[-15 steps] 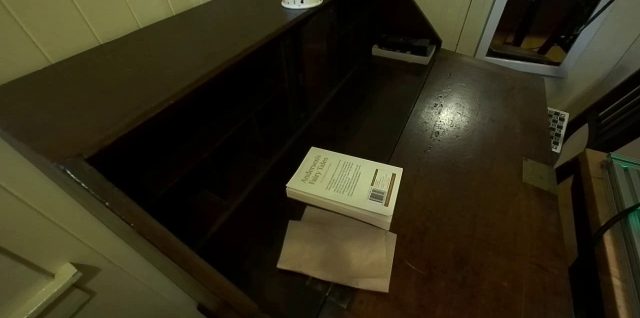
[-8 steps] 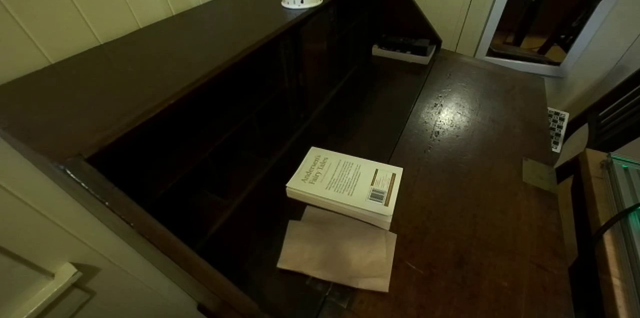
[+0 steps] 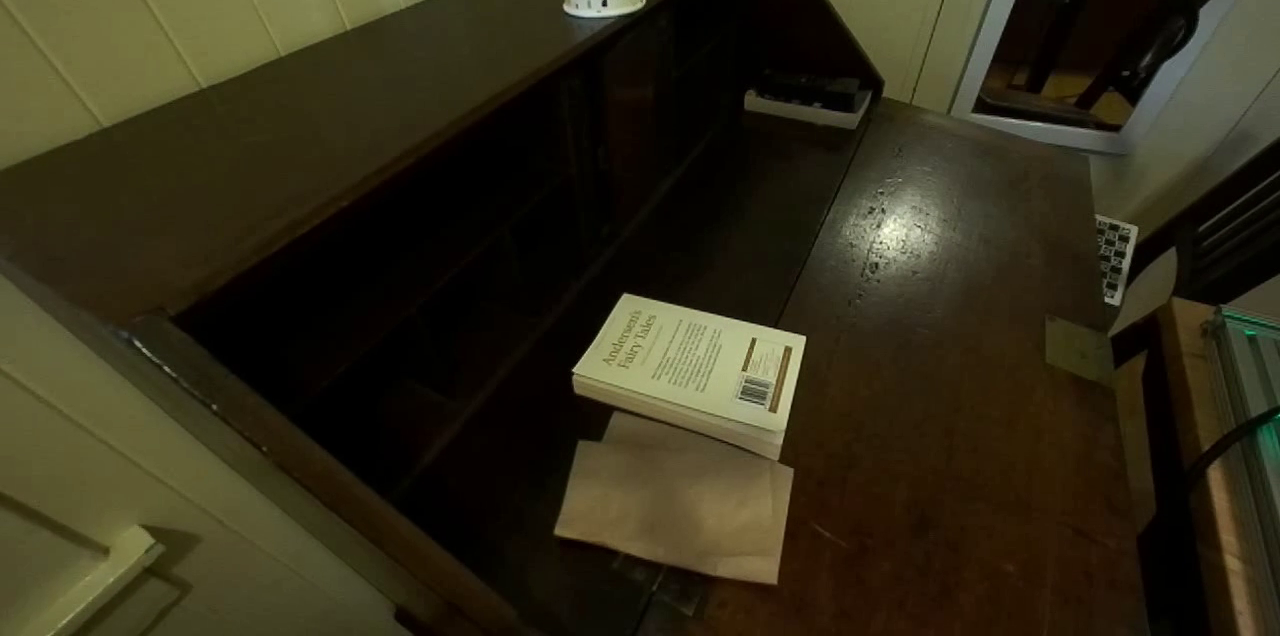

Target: Move the cup and pen to the bottom half of the desk, then place the pen on it

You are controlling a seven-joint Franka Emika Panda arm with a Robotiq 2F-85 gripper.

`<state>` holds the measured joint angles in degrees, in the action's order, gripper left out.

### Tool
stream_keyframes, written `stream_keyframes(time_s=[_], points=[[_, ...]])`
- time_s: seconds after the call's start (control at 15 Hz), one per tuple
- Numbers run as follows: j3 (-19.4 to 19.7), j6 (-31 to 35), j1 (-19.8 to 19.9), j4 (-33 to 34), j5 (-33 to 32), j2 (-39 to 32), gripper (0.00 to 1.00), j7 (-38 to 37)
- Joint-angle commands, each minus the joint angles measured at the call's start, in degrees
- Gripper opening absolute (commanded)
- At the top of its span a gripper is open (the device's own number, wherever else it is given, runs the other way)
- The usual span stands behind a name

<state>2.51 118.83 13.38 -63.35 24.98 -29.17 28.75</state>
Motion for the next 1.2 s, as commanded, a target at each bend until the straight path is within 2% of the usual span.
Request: stream_keyframes(time_s=[0.0,0.53,1.13], points=[[0.9,-3.1,-1.4,0.2,-3.1,0.3,1.0,-2.8],[0.9,-7.8,-1.8,0.1,-5.6,0.0,1.0,-4.4],[0.9,-8.6,-1.8,-0.2,-6.9,-0.2,1.0,-3.7]])
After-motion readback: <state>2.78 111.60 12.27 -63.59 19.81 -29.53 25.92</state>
